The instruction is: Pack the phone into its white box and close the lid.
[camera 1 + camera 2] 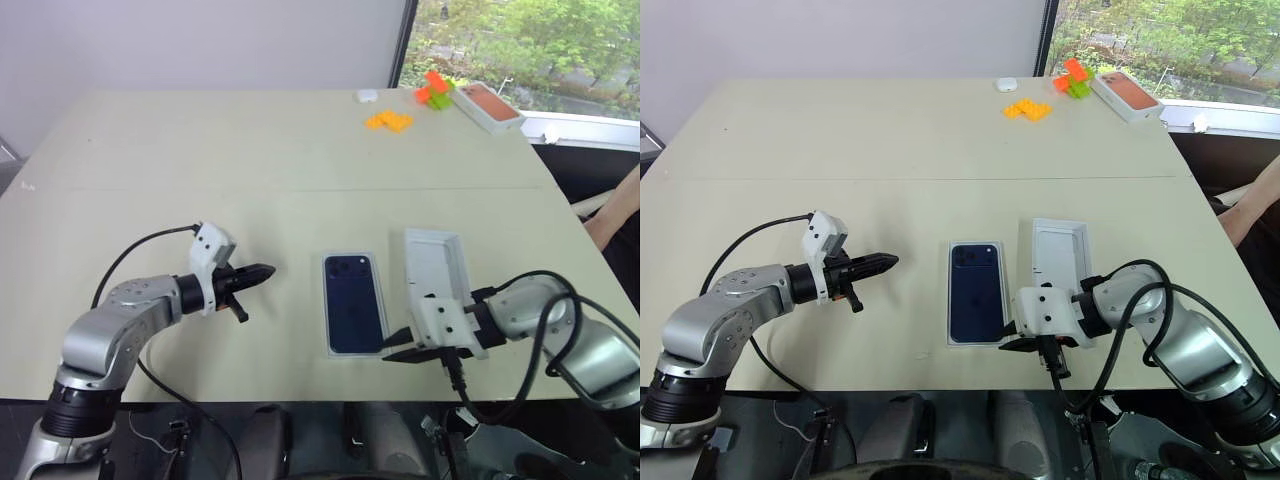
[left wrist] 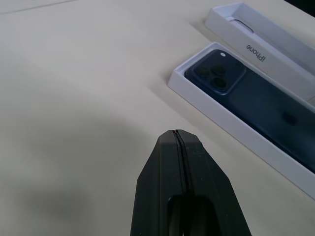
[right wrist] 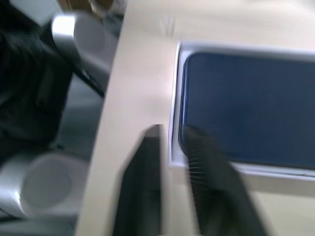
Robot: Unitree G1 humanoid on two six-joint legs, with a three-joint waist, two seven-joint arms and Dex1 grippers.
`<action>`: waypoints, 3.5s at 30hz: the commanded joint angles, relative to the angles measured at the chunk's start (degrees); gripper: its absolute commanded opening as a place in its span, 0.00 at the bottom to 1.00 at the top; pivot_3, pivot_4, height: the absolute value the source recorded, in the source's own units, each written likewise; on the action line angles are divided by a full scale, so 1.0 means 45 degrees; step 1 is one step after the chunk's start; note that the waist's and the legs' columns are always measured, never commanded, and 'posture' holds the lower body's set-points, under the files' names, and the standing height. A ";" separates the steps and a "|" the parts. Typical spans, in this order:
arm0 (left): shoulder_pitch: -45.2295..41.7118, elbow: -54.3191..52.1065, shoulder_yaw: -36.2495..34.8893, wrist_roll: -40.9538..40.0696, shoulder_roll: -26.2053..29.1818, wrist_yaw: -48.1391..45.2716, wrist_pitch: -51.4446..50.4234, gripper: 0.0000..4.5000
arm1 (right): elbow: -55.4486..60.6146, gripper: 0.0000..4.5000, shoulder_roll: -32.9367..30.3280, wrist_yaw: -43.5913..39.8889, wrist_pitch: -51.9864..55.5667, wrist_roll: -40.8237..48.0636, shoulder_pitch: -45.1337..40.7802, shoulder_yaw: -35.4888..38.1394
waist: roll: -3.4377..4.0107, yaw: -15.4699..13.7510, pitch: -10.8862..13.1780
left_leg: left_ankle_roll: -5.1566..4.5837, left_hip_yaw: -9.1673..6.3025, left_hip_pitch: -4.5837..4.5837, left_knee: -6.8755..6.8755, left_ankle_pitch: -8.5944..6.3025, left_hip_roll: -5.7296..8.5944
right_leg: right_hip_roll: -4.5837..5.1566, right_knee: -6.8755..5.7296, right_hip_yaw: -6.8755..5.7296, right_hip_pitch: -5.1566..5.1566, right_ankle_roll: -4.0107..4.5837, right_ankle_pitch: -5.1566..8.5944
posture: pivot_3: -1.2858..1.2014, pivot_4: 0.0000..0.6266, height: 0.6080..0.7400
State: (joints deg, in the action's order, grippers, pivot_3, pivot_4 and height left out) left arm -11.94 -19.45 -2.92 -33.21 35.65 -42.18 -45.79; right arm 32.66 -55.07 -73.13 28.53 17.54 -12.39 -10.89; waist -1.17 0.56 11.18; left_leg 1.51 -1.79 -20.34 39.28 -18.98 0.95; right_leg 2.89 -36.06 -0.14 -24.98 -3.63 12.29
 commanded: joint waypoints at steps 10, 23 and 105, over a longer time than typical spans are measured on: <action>0.0372 -0.0877 -0.0049 -0.0122 0.0130 -0.0321 0.0439 0.00 | 0.0794 0.86 0.0962 0.5879 0.8325 0.2221 -0.2282 0.3204 | -0.0001 -0.0003 -0.0002 | 0.0003 0.0006 0.0003 0.0002 0.0002 -0.0007 | -0.0004 -0.0005 0.0008 -0.0002 0.0004 -0.0001 | 0.52 0.24 1.00; 0.1498 -0.2458 0.1036 0.0216 0.1788 -0.3987 0.3212 0.00 | -0.1719 0.86 0.2676 1.1794 1.4215 0.5871 -0.4739 0.3585 | 0.0007 0.0017 -0.0004 | -0.0022 0.0029 -0.0040 -0.0021 -0.0012 -0.0007 | 0.0002 0.0020 0.0009 -0.0036 0.0009 0.0000 | 0.52 0.24 1.00; -0.0135 0.0431 0.1281 0.1693 -0.0445 -0.2032 0.5097 0.00 | -0.2143 0.73 0.4883 2.1594 0.7092 2.1077 -0.1608 0.3095 | 0.0017 0.0023 -0.0003 | -0.0050 0.0067 -0.0070 -0.0017 -0.0027 -0.0097 | -0.0068 0.0053 0.0028 -0.0068 0.0005 0.0000 | 0.52 0.24 1.00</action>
State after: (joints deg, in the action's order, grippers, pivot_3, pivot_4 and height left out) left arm -11.47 -15.83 1.90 -25.63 34.16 -51.97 -23.46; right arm 22.11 -31.71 27.99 59.57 111.56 -18.39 1.09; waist -1.10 0.66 11.17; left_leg 1.29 -1.49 -20.66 39.21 -19.10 0.52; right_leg 2.57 -35.79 -0.01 -25.28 -3.61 12.30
